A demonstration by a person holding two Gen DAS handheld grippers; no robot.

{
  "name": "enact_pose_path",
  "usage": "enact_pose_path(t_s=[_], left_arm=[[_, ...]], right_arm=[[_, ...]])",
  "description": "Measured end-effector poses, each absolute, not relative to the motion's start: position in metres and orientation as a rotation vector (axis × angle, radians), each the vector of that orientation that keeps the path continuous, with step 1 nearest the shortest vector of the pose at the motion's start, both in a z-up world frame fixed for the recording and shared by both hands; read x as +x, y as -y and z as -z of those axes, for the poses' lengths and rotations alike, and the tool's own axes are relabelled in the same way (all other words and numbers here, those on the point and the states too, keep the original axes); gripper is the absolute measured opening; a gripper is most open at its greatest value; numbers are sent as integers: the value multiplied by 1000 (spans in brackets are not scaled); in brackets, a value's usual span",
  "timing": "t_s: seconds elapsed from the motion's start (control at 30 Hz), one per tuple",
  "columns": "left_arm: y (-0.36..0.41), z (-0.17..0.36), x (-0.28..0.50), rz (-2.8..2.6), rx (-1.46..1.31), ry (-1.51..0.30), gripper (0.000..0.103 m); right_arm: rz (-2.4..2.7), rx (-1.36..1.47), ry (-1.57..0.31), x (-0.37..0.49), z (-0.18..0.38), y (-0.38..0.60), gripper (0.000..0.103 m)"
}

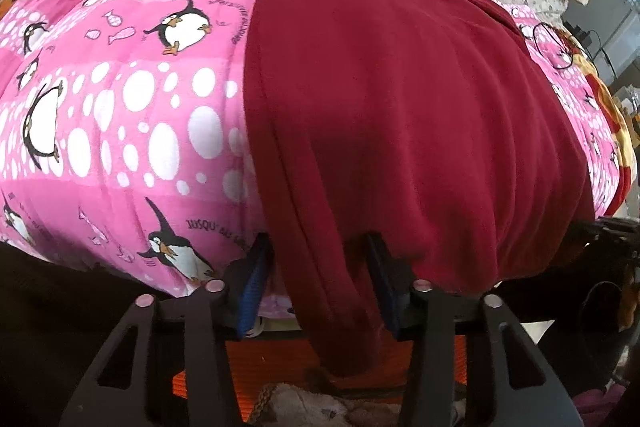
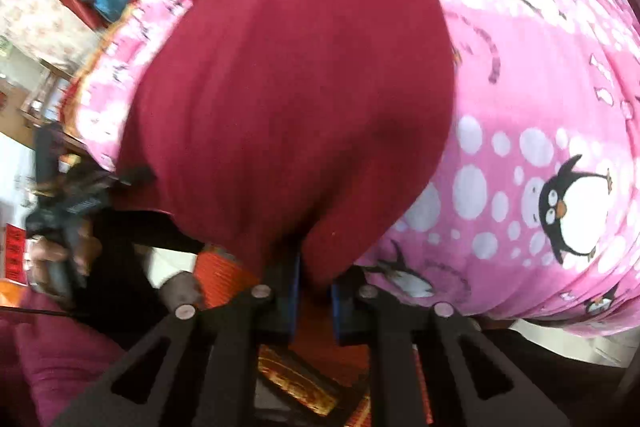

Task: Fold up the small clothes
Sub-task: 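Grasp the end of the sweater strip with the right tool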

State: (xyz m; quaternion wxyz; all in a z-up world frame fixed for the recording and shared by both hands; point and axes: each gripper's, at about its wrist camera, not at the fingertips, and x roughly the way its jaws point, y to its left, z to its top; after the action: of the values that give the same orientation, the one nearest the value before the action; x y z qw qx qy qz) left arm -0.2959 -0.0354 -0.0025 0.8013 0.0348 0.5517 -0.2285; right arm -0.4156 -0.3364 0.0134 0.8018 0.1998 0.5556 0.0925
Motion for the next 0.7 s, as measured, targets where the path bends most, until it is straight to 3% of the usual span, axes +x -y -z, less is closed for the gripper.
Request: enact_pose_path(t_s=[0.1,0.23,0.43,0.5,0.53,0.57,0.63,0.7], left_arm=[[33,2,-295,483,64,-1183,37],[27,2,-294,469,44,-1186,37],[25,2,-294,466,46,-1187,37],[26,2,-295,466,51,-1185,37],[26,2,-295,470,54,-1184,34],[27,2,-296,476,55,-1183,30],[30,1,-297,492,61,-1179,6],[30,-4,-299,504,51,-1163,0]], right_arm=[[-214,381,-1188,-416,-19,335,13],[-193,381,-1236,-410,-6,330,36],[-180,334,-1225,-409,4,315,35],[-183,347,-1213,-410,3,316,24],[-182,359,-1203,-410,1,318,14],[-181,370,-1194,-410,-1,320,14],[-202,405,-1179,-411,-6,325,13],[-227,423,-1155,-411,-14,326,13]])
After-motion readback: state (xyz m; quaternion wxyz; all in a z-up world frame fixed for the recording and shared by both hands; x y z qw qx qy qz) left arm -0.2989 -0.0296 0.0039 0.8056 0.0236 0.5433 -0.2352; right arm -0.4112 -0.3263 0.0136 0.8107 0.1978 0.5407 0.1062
